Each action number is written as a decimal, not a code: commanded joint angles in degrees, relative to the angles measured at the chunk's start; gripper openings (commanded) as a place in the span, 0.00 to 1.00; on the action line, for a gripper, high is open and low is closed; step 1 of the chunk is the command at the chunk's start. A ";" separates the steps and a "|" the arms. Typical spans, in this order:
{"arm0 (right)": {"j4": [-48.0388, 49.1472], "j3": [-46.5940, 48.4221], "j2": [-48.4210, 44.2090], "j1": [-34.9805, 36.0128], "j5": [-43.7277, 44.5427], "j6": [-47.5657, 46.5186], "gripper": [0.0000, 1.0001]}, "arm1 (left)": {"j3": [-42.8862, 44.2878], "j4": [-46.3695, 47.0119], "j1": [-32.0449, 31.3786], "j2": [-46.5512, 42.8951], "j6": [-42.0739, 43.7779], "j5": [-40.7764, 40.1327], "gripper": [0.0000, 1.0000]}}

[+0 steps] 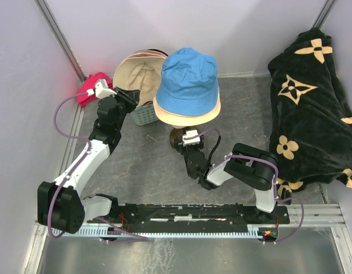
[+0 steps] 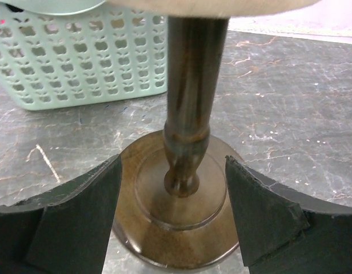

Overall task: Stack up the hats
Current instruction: Stack the hat on the hat, then move to the center of the board.

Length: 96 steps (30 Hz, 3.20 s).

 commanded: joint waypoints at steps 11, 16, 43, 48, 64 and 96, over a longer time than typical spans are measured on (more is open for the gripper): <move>4.78 6.62 4.44 -4.73 -2.75 -1.62 0.79 | -0.03 5.74 -0.59 0.32 2.52 0.74 0.35; 4.80 7.91 5.63 -5.57 -3.36 -1.46 0.73 | -0.72 6.70 -0.64 0.23 2.80 0.92 0.34; 4.78 2.87 2.95 -9.62 -4.06 -0.35 0.20 | -3.51 8.92 -0.77 -0.51 3.00 0.23 0.35; 4.78 0.84 1.33 -10.75 -4.24 -0.30 0.19 | -3.77 9.11 -0.78 -0.53 2.91 0.07 0.35; 4.78 -5.91 -3.28 -16.49 -4.42 1.02 0.18 | -3.97 9.12 -0.73 0.28 2.89 0.88 0.35; 3.17 -15.47 -12.83 -10.59 -0.99 1.65 0.70 | 1.09 3.85 -3.94 2.54 3.14 -4.36 0.40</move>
